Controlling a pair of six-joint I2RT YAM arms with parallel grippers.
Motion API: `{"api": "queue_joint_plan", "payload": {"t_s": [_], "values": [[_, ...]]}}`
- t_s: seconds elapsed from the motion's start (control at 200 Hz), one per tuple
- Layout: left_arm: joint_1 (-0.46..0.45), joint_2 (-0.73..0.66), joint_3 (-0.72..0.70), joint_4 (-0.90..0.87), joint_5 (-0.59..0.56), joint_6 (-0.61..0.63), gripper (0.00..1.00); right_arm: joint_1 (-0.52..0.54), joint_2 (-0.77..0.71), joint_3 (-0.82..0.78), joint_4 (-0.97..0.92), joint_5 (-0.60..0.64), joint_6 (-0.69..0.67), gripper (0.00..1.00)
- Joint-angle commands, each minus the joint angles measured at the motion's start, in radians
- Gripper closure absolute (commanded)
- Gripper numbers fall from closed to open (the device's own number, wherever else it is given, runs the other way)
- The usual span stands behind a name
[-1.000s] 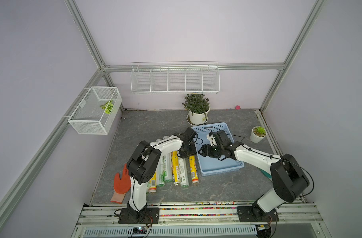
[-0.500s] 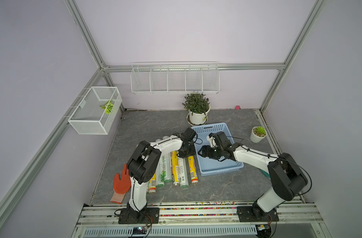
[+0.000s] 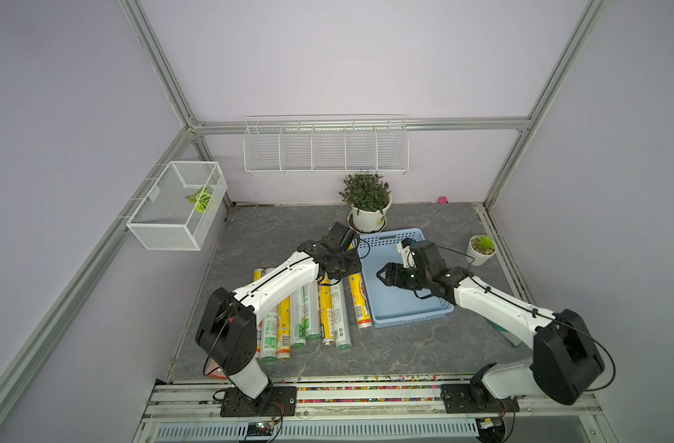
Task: Put the plastic wrap into the basket
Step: Pick up the plastic wrap from the center of the board, then place the plastic wrap in the basket.
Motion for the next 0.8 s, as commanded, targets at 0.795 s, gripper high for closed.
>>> {"api": "queue_joint_plan", "payload": {"t_s": [0.795], "values": [[-0.072, 0.520, 0.420, 0.296, 0.397, -0.133, 0.94, -0.524, -0.026, -0.160, -0.054, -0.248, -0.110, 0.26]]}}
